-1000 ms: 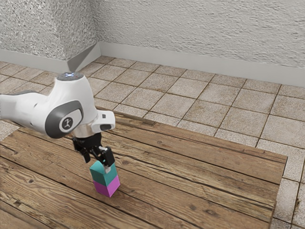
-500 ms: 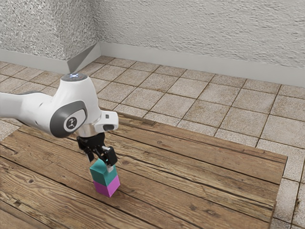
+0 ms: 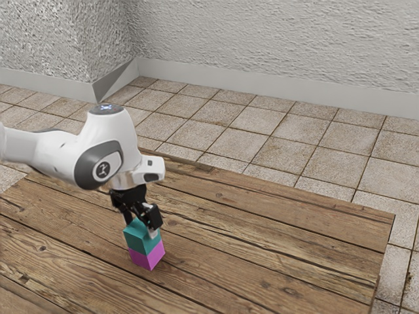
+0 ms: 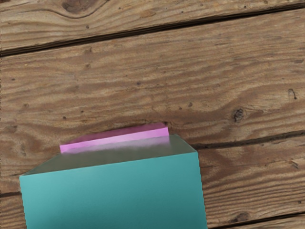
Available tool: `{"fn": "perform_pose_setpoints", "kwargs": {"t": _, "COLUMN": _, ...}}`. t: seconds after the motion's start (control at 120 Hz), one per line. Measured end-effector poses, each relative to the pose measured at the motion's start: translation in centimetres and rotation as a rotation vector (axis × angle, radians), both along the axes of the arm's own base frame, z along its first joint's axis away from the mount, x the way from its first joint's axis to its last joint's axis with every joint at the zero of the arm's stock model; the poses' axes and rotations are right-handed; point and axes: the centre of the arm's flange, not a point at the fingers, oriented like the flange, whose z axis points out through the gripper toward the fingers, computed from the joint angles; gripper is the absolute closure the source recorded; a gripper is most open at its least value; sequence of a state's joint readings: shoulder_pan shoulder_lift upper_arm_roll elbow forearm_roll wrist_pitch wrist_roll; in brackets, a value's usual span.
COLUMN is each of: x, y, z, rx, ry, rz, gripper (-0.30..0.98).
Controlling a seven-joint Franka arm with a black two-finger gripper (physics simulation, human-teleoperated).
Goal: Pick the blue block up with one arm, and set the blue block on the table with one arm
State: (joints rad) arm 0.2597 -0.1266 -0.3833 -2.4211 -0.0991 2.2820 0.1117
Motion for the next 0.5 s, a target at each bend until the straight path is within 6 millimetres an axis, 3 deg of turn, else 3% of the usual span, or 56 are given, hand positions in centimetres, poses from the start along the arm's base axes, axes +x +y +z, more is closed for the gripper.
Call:
{"fn": "perform_pose_setpoints", "kwargs": {"t": 0.15, "x": 0.5, "y": 0.5, "z": 0.3, "rx": 0.005, "ry": -0.007, "rz": -0.002, "gripper": 0.0}}
{"fn": "perform_pose_setpoints", "kwargs": {"t": 0.5, "x": 0.6, "y": 0.9, "z": -1.7, "rx": -0.003, "ry": 0.034, "rz": -0.01, "gripper": 0.0}}
